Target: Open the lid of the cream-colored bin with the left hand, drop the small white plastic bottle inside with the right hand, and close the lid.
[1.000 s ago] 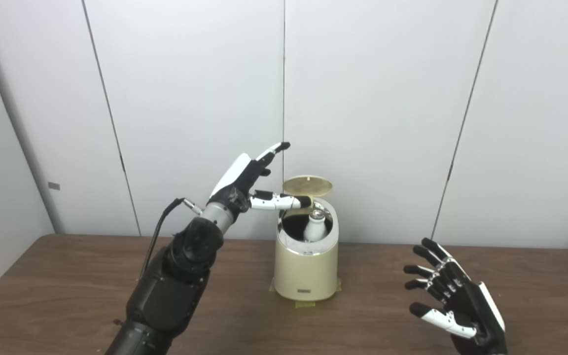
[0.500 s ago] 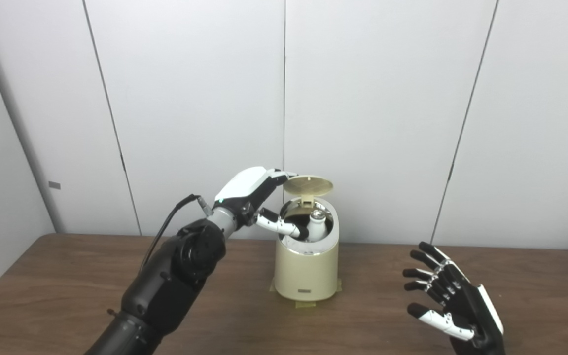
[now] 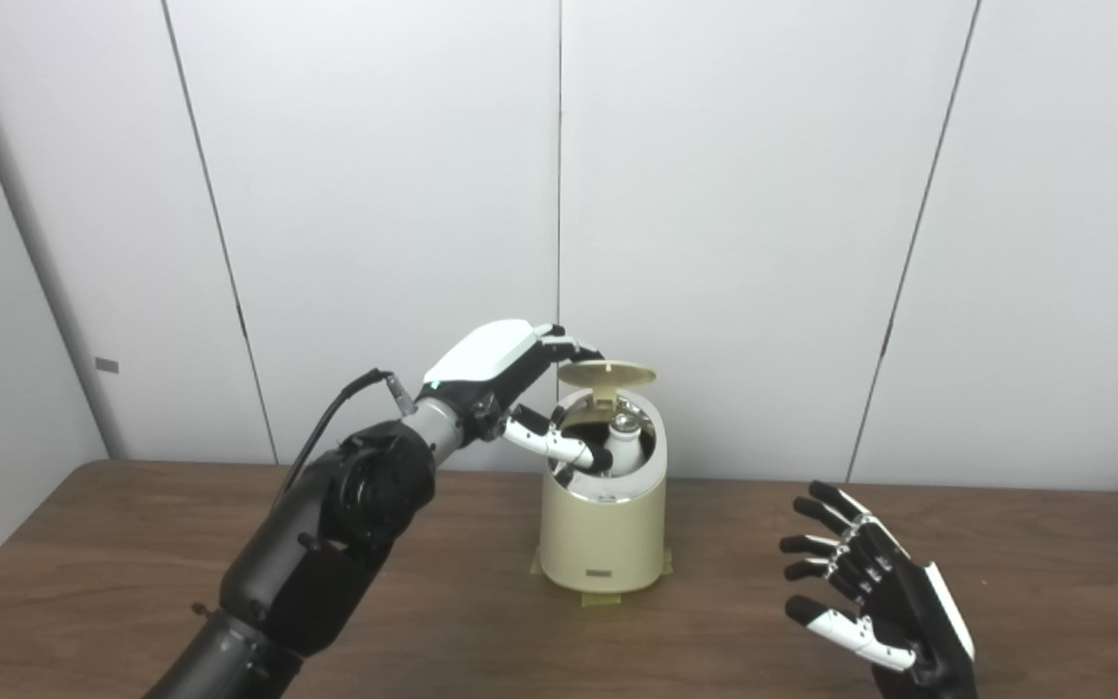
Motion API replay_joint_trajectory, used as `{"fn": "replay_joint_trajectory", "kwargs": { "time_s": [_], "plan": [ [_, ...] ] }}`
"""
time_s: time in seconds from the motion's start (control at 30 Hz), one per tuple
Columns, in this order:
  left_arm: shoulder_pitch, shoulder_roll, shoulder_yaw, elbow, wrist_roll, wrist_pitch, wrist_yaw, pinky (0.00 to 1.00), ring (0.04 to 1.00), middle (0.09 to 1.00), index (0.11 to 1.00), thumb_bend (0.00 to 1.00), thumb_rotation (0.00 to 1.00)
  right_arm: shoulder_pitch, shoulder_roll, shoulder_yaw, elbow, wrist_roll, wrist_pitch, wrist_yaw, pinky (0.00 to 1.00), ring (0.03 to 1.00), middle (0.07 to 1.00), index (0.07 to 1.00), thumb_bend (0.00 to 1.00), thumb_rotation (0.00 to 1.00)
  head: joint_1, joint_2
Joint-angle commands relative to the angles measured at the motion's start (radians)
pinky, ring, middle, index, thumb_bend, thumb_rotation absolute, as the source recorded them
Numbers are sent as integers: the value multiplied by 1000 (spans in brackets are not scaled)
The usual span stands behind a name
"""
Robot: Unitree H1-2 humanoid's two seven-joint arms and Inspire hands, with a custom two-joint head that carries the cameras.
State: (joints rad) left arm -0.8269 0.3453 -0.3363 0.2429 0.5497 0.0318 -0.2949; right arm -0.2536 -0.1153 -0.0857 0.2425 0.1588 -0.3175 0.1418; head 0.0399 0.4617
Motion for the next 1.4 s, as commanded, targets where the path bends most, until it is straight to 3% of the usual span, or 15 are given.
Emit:
{"fn": "replay_joint_trajectory", "kwargs": {
  "time_s": [0.0, 0.37, 0.43, 0.67, 0.83, 1.37],
  "plan": [
    [-37, 17, 10, -58, 3, -20, -5, 1000, 975, 835, 815, 1000, 442, -17, 8, 0, -22, 0, -13, -9, 541, 648, 799, 804, 858, 272, 0, 2],
    [-2, 53, -3, -140, 36, -41, -72, 1000, 978, 837, 821, 983, 439, -23, 20, 3, -26, -1, -17, -15, 507, 624, 787, 799, 850, 241, -13, 11],
    [4, 58, -14, -141, 57, -53, -68, 1000, 976, 836, 816, 981, 415, -21, 23, 5, -41, -11, -10, -22, 504, 619, 785, 799, 845, 247, -16, 13],
    [15, 66, -32, -136, 117, -82, -61, 1000, 964, 828, 812, 1000, 483, -19, 23, 4, -45, -15, 1, -30, 521, 620, 786, 801, 855, 259, -22, 22],
    [15, 76, -55, -140, 189, -94, -64, 1000, 956, 832, 812, 977, 384, -16, 29, 5, -71, -10, 27, -33, 514, 620, 786, 798, 866, 260, -26, 27],
    [31, 76, -71, -150, 262, -146, -72, 1000, 956, 812, 807, 985, 391, -11, 34, 8, -99, -21, 62, -38, 513, 614, 788, 796, 882, 260, -32, 42]
  ]
}}
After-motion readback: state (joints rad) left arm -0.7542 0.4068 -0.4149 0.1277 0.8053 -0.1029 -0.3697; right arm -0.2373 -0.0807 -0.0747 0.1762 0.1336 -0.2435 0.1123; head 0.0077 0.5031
